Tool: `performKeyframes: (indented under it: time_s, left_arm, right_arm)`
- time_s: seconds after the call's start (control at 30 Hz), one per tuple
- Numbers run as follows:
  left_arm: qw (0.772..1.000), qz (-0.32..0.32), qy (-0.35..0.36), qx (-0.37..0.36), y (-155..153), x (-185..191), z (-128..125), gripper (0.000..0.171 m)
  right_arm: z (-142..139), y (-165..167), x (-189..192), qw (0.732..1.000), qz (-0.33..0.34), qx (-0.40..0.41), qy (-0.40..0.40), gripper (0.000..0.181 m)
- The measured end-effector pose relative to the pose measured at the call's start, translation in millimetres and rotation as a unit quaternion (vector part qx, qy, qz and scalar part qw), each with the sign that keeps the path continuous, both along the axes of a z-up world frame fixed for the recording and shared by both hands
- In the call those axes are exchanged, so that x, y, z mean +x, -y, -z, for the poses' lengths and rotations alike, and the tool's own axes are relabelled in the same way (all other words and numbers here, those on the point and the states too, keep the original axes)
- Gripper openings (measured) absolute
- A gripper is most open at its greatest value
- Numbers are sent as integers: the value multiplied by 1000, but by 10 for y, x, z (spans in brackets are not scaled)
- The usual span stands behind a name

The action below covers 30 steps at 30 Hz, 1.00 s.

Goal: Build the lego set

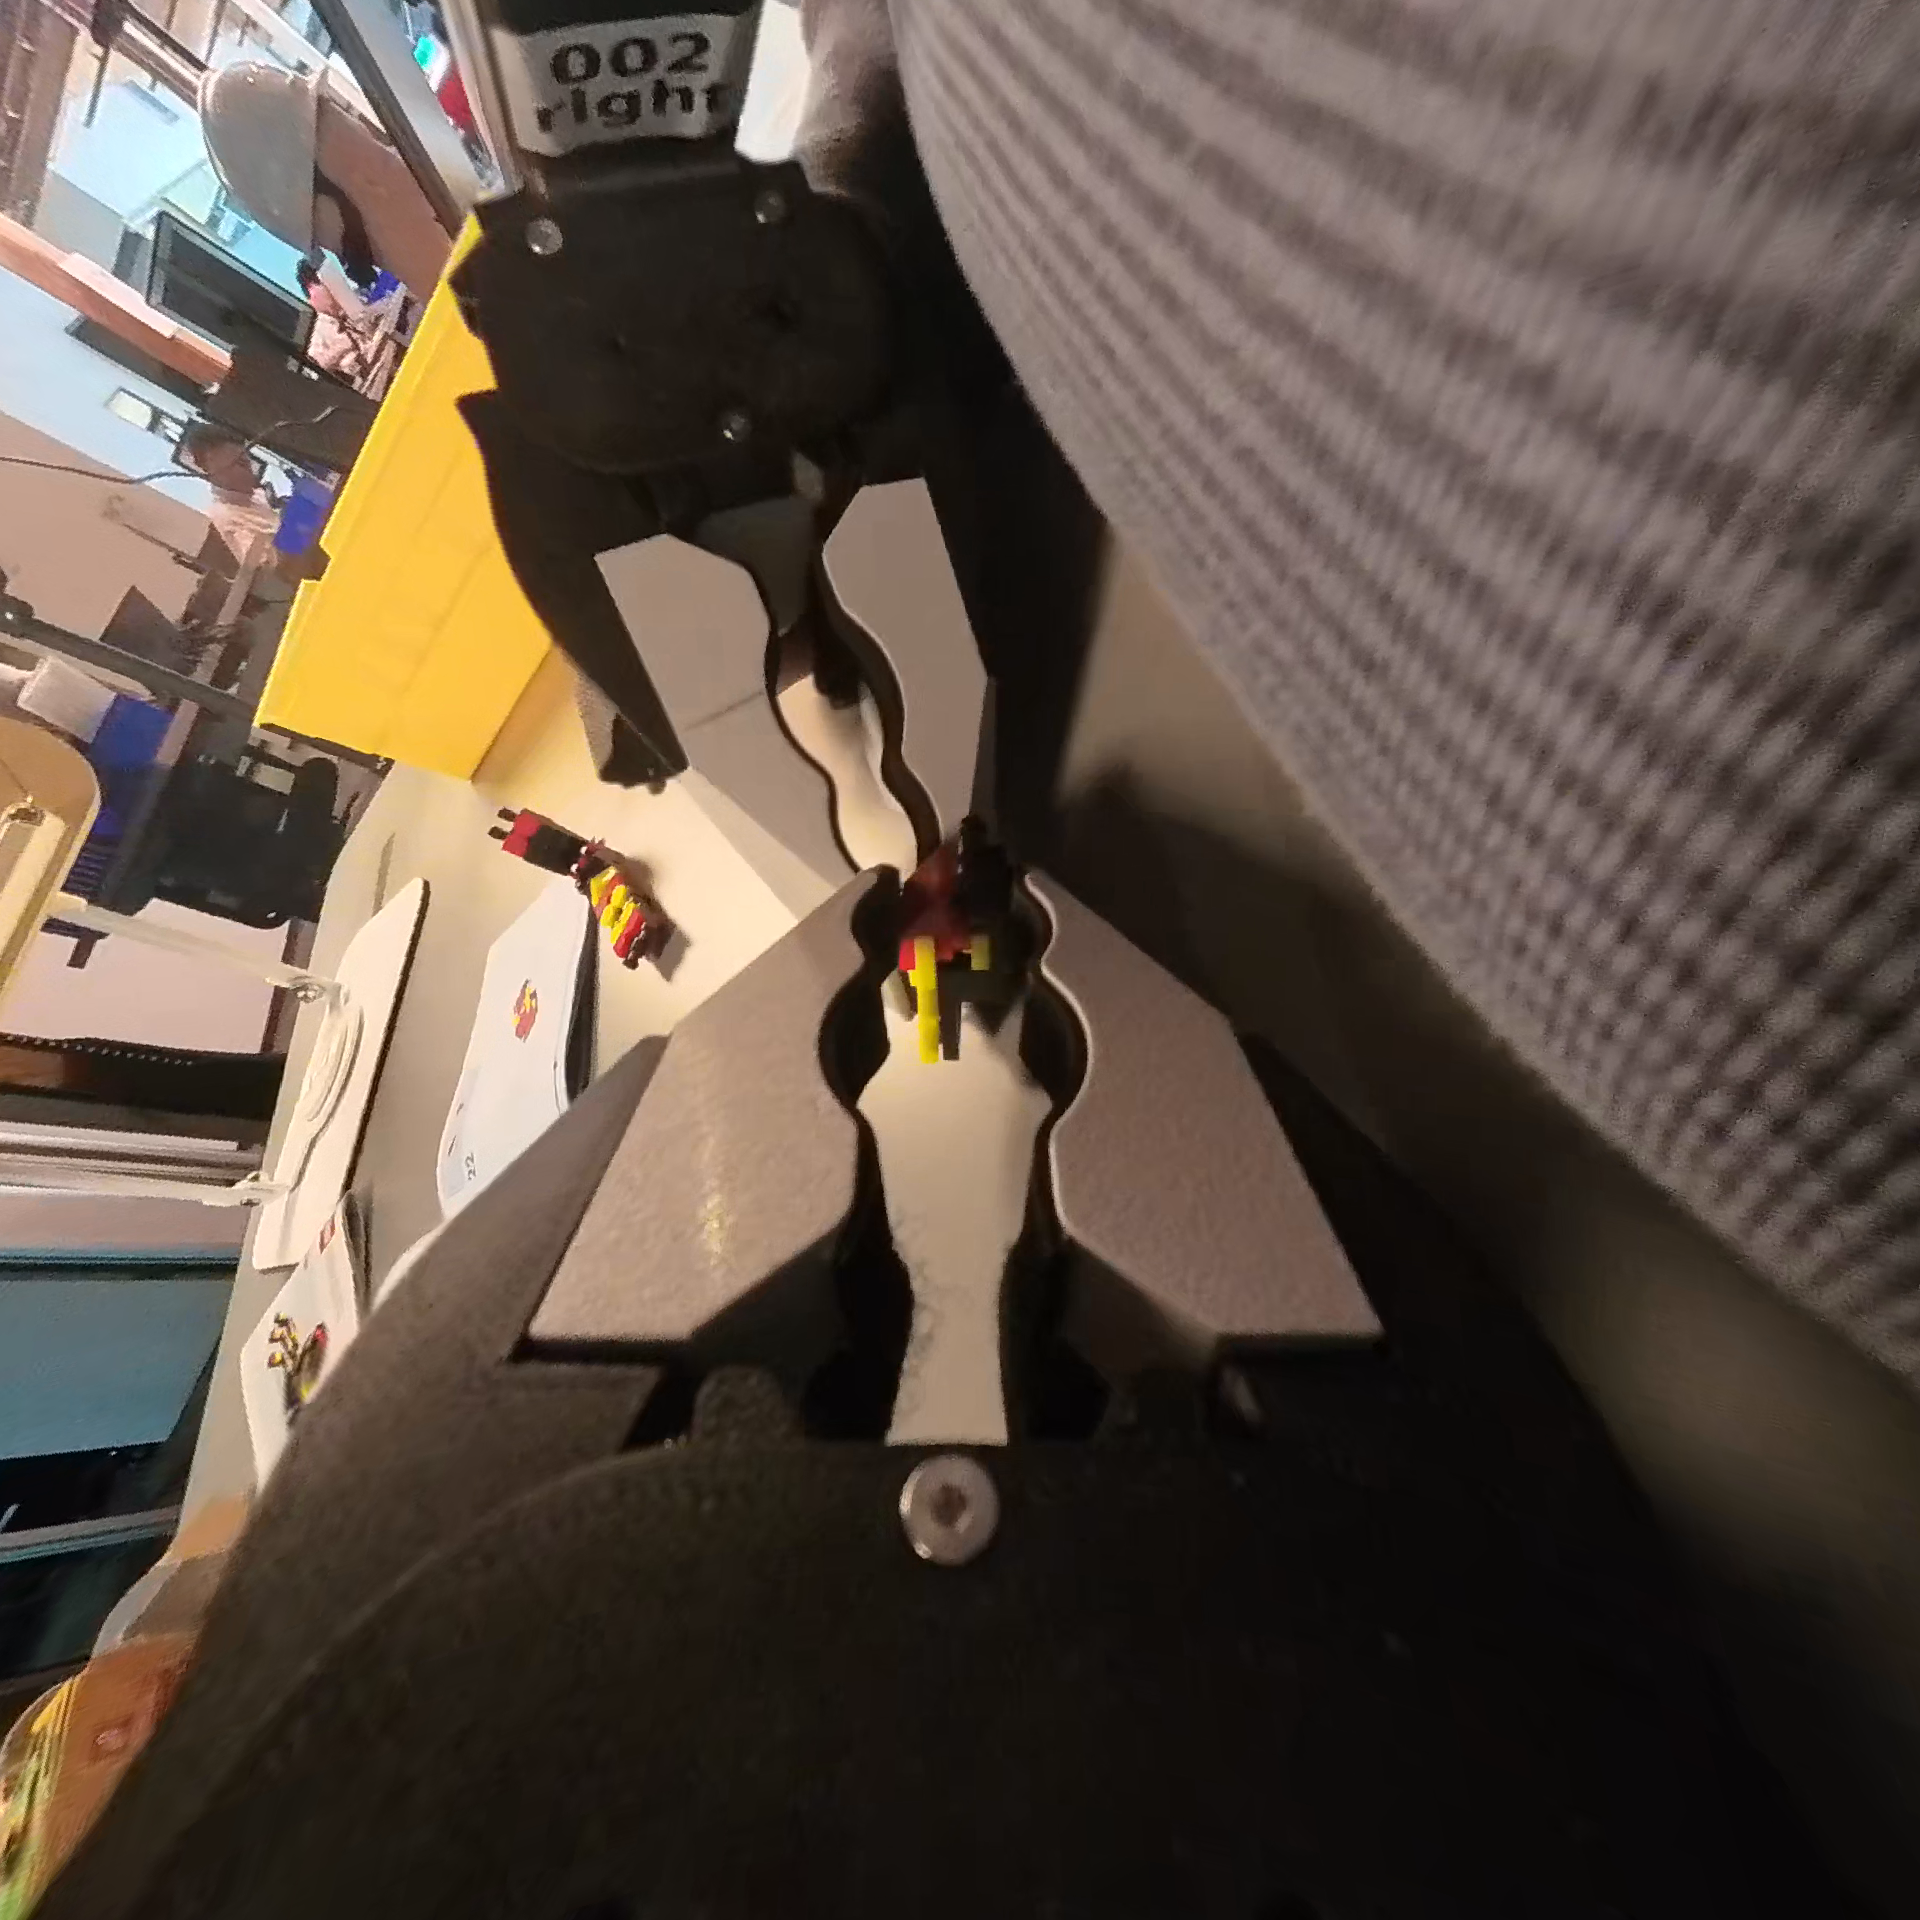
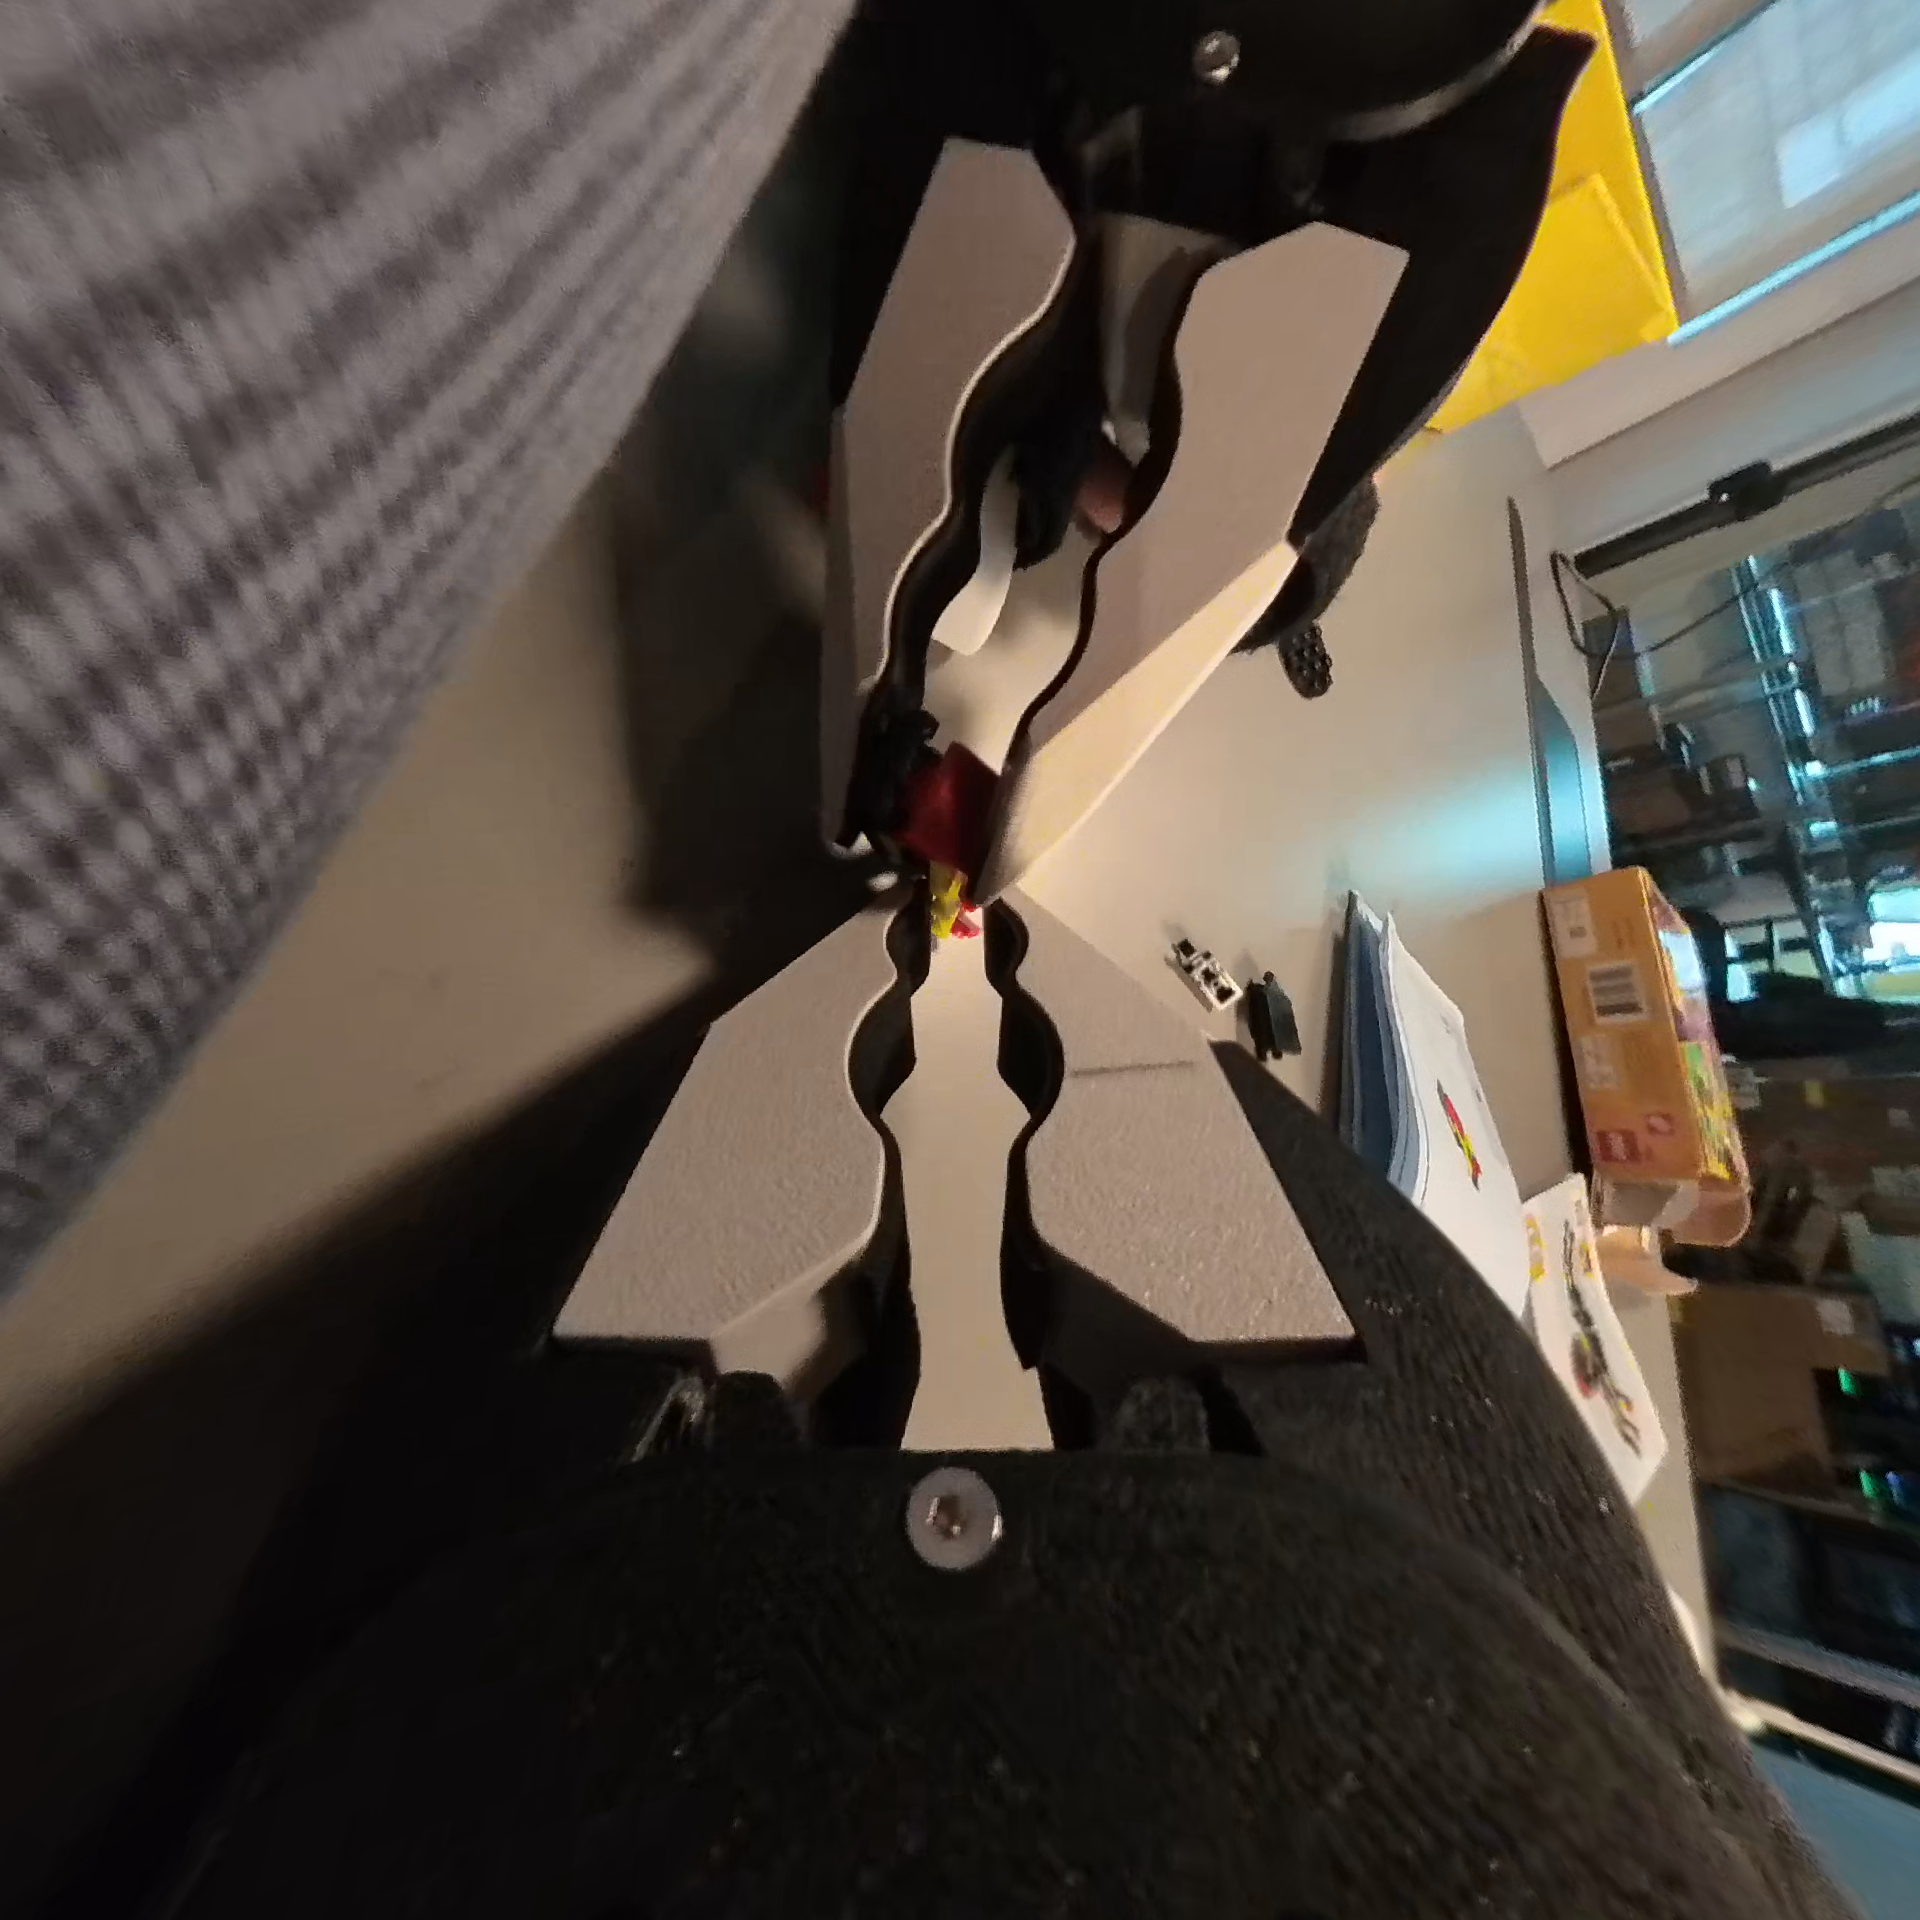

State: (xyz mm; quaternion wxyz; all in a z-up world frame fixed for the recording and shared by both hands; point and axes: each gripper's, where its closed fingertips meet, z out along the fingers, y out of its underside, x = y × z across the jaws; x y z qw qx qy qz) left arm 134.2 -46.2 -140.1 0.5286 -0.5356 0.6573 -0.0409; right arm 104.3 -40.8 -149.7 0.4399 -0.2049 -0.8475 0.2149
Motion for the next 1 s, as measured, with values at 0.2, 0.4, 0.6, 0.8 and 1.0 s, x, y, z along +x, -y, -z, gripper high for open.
performKeyframes:
  time_s: [0.2, 0.4, 0.6, 0.8, 1.0]
  left_arm:
    - [1000, 14, 9, -13, 45, 34, -7, 19]
    - [1000, 7, 8, -19, 38, 14, -12, 19]
    - [998, -26, -39, 28, 22, -90, 11, 28]
    - [998, -47, -44, 28, 2, -236, 32, 20]
    - [996, -51, -53, 41, -13, -257, 18, 6]
  right_arm:
    - [3, 65, 30, 999, -34, -1, 7, 6]
    - [-4, 64, 12, 1000, -22, -17, 8, 6]
    - [-58, 43, -4, 999, -5, -51, -5, 5]
    - [-74, 40, -5, 998, 2, -62, -6, 5]
    - [-91, 41, 0, 997, 1, -74, -6, 6]
